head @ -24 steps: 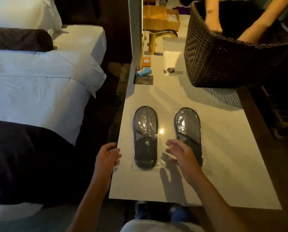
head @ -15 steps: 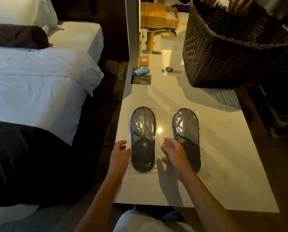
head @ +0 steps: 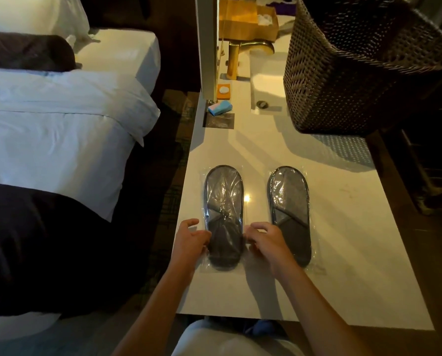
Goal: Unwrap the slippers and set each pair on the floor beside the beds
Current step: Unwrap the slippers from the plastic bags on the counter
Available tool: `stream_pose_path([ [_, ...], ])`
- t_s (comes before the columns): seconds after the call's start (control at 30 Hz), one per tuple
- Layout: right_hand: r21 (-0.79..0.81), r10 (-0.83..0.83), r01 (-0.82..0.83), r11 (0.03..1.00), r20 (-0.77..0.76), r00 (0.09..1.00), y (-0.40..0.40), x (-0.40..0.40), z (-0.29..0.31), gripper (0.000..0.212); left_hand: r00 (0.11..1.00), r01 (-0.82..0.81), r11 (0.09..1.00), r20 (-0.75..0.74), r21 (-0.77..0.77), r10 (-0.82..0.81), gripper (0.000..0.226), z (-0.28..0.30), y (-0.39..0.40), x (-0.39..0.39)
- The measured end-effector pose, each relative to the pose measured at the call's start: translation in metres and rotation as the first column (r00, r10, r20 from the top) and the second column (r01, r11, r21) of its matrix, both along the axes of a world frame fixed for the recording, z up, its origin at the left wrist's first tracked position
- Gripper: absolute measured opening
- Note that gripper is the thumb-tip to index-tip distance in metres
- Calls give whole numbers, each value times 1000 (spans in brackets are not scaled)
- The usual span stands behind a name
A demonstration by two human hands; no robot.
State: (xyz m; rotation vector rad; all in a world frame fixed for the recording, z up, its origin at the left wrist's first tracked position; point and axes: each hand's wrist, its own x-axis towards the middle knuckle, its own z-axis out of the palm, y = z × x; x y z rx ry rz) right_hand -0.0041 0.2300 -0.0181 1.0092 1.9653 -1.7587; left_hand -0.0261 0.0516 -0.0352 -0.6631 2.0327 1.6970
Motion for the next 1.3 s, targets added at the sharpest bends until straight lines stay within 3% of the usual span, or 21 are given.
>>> stream_pose_path([
  [0.13,24,69,-69,997,-13,998,-2,-1,3,25,999,10,1000,48,4,-11,48,0,-1,-4],
  [0.3,-57,99,-99,993,-2,995,-3,-2,1,37,989,124,992,74,29,-126,31,3,-7,-4],
  [0.43,-185,66,-71,980,-34,997,-3,3,9,19,974,216,976,63,20,-217,22,7,-11,1],
  [0.63,-218,23,-58,974,-159,987,-7,5,37,13,984,134,923,62,361,-167,34,36,-11,5],
  [0.77,-153,71,-109,982,-238,969,-9,3,60,14,991,117,903,16,413,-136,24,61,-5,4],
  [1.03,-14,51,-60,998,-373,926,-2,15,102,17,991,135,881,-75,453,-113,26,92,-13,-11],
  [1.13,54,167,-159,986,-413,895,4,27,112,23,993,117,881,-78,458,-92,27,94,-16,-13],
  [1.3,233,367,-300,925,-340,866,4,38,111,19,992,117,870,-89,479,-85,32,96,-18,-13],
])
